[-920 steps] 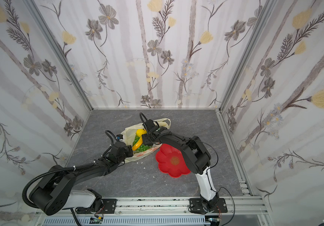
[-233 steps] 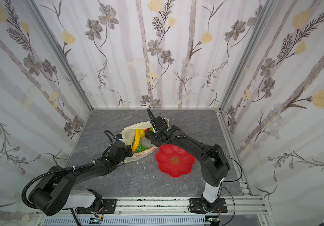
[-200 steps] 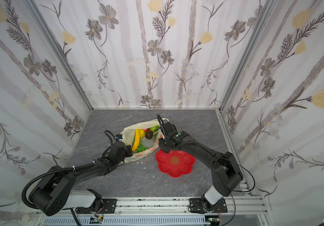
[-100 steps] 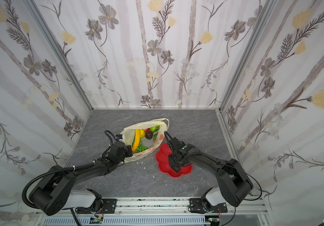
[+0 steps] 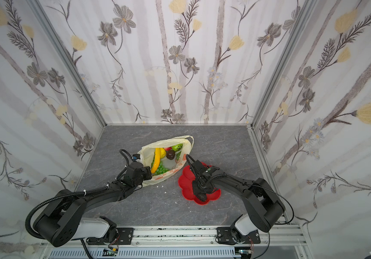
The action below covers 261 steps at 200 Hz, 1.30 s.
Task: Take fruits out of the plastic bag
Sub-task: Place the fruit on the plate, then pick up the fruit from the plastic bag.
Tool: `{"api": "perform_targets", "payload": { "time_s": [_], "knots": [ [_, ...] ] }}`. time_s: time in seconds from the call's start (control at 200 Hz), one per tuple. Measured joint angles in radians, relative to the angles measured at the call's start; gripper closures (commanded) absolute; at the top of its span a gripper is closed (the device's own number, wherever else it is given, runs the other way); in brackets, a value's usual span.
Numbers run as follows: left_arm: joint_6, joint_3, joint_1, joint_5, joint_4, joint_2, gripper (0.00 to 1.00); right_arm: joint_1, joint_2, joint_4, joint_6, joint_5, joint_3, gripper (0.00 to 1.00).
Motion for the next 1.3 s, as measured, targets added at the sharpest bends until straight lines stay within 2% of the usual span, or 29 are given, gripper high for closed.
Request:
{"api": "perform_targets", "payload": {
  "time_s": [0.18,0.63,0.929,1.304],
  "knots": [
    [0.0,0.0,0.0,0.0,0.001,0.002,0.91,0.005,0.013,-0.01,0.0,0.019,0.015,0.33],
    [0.0,0.0,0.0,0.0,0.005,0.005,0.91,0.01,-0.005,-0.065,0.0,0.08,0.09,0.25],
    [0.0,0.0,0.0,0.0,0.006,0.008,0.91,0.075,0.009,-0.178,-0.019,0.229,0.436,0.26],
    [0.0,0.0,0.0,-0.007,0.009,0.004,0.91,0.106,0.344,-0.062,-0.087,0.219,0.866,0.32]
  ]
}}
